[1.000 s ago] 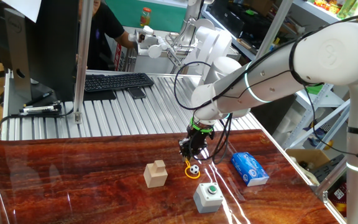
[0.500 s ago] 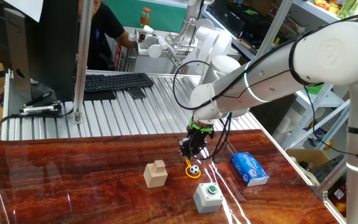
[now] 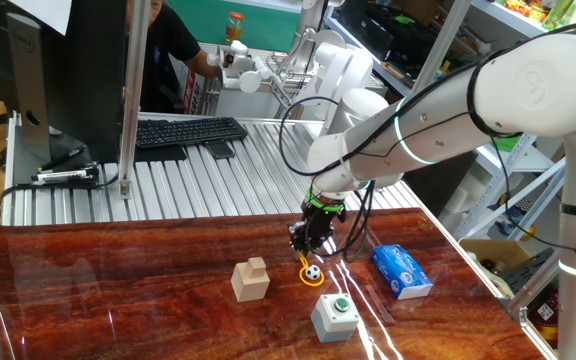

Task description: Remove the bubble ring from the ball

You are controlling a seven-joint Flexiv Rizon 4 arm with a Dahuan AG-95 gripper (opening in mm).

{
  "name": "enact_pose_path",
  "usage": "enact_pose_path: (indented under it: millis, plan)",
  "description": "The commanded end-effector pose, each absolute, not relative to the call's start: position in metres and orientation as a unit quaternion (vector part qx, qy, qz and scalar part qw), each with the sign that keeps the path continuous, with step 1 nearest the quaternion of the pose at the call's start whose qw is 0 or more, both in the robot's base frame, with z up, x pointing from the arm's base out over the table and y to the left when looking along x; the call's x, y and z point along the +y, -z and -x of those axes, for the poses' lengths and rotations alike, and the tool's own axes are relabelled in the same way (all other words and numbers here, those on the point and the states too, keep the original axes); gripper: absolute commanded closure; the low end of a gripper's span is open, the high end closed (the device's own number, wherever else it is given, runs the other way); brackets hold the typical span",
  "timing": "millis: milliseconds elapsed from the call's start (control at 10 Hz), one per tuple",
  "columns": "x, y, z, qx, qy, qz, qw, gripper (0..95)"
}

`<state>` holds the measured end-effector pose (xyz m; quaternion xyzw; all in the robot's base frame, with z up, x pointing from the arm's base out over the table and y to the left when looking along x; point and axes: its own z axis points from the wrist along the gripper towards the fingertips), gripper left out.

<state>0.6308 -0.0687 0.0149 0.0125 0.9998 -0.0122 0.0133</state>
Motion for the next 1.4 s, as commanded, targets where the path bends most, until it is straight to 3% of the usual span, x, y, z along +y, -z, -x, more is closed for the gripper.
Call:
enact_pose_path:
  millis: [100, 1400]
  plan:
    - [-0.069, -0.018, -0.632, 1.000, 0.013, -0.013, 0.012, 95.0]
    - [-0.069, -0.032, -0.632, 1.000, 0.017, -0.012, -0.002, 95.0]
